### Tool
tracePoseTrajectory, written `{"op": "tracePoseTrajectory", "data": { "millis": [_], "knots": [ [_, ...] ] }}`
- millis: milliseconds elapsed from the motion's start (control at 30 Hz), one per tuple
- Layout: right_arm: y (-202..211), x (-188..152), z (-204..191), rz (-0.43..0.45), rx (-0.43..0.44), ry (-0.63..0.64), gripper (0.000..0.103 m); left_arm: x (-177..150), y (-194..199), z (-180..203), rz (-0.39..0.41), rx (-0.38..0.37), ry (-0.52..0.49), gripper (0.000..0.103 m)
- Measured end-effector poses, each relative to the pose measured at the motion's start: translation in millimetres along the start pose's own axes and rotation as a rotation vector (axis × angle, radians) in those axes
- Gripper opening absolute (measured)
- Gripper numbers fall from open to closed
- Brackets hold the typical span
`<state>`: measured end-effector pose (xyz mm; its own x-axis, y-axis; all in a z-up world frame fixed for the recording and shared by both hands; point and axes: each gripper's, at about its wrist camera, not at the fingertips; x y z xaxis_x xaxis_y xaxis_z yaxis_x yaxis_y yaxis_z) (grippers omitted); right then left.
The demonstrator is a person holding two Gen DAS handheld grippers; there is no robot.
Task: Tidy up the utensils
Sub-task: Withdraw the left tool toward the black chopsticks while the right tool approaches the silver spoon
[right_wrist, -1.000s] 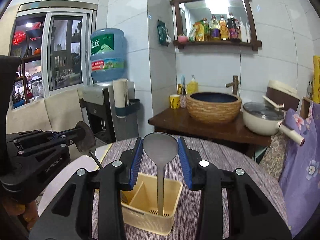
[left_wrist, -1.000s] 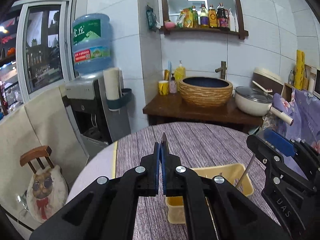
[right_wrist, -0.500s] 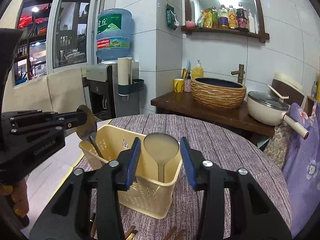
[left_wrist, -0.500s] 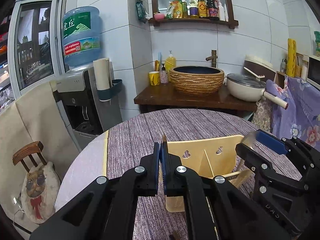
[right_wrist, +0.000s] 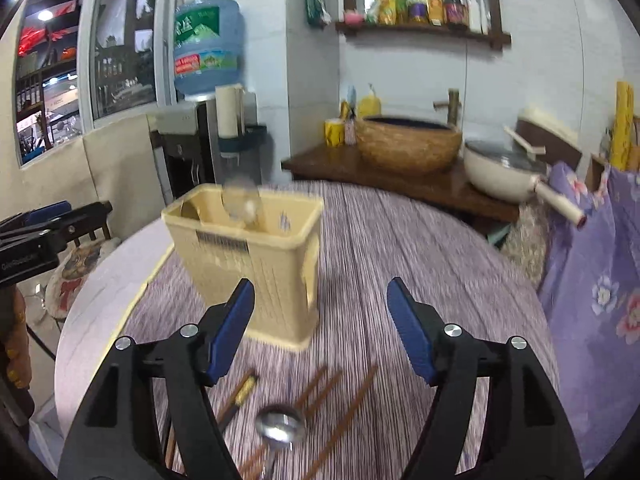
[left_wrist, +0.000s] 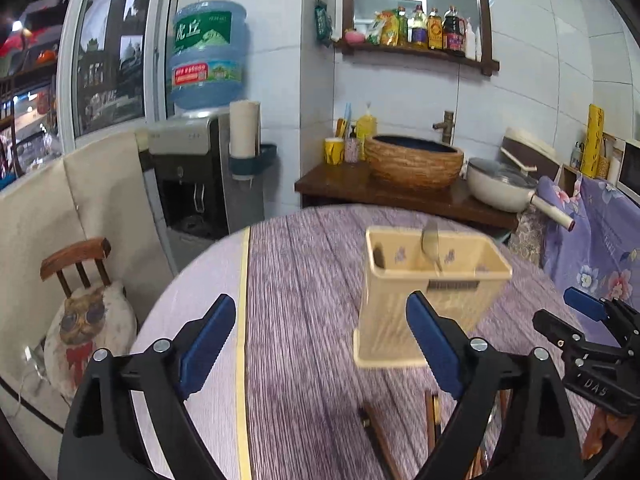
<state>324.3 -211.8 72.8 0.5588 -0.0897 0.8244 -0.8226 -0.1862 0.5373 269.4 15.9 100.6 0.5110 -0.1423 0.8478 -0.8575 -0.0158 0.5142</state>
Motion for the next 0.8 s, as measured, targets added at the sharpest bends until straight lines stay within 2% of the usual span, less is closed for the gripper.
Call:
{"op": "tracePoseTrajectory", "data": {
  "millis": [167, 367, 567, 800],
  "knots": [
    [1.0, -45.8, 10.1, -0.104, -0.021, -0.019, 0.069, -42.4, -7.7, 1.2, -0.11, 0.0, 0.023, 0.086],
    [-16.7, -84.6, -6.7, -0.188, -0.044, 0.011, 0.069, -87.7, -13.6, 4.3, -0.2, 0.036, 0.043, 0.086],
    [-36.5, -96.8, -21.9, -0.24, -0.098, 0.051, 0.069, -106.9, -15.8, -0.7, -0.245, 0.054, 0.056, 0.086],
    [-52.2, -98.6, -24.2, -0.271, -0.123, 0.038, 0.069, -115.8, -19.4, 1.1, -0.275, 0.037, 0.045, 0.077]
  ]
}}
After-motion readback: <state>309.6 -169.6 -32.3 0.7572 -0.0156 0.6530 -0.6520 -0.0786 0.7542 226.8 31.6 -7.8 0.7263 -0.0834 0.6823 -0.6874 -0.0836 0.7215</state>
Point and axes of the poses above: each gripper's, at about its wrist camera, not at the fingertips, and y roughly against the way its jaws point, z to its right, x to its top, and after that the axes turned 9 degrees about -y, right-handed
